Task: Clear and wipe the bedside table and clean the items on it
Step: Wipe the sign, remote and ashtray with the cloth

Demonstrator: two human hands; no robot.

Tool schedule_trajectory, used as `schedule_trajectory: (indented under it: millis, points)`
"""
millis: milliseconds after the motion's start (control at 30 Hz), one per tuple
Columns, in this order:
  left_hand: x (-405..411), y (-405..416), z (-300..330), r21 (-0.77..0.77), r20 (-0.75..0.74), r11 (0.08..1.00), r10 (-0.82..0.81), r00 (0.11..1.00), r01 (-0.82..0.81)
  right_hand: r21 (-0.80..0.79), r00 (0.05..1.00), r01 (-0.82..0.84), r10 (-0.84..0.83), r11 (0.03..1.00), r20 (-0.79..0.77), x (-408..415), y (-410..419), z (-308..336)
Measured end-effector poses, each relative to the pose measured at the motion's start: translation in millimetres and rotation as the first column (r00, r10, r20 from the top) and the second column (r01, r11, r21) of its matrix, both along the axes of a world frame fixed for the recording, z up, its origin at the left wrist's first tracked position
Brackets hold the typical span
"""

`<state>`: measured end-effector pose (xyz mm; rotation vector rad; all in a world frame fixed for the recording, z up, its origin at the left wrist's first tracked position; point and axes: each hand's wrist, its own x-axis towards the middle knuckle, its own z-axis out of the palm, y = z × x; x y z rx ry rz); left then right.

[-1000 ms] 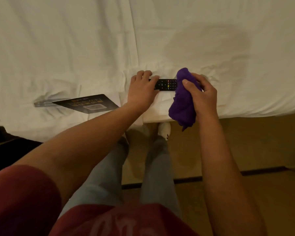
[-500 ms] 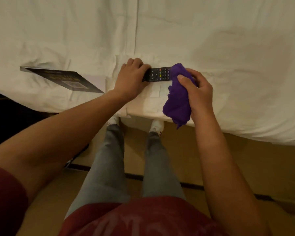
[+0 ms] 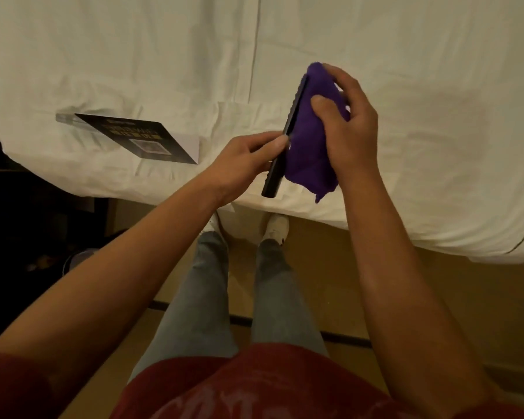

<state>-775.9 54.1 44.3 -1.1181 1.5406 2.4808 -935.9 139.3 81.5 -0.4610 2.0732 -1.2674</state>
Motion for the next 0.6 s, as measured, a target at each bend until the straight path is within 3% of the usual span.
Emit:
schedule_trajectory:
  millis: [167,300,467,600]
  points:
    - [-1,-7,3,0.278,-0.071,0.932,0.262,0.962,-0.233,0.116,0.941,-0.191,0.215,0.975,-0.26,40,0,4]
    - [3,-8,1,0.429,0.007,0.828,0.396,0.918,-0.361,0.203,0.921,-0.257,0.303,0.945,-0.246,70,21,4]
    - [-5,-1,6,0.591,0.102,0.664,0.502,0.859,-0.458,0.196,0.896,-0.39,0.42,0.9,-0.146,92,40,10]
    - [-9,-1,10,0.62,0.125,0.629,0.511,0.851,-0.468,0.101,0.976,-0.149,0.162,0.984,-0.143,57,35,13]
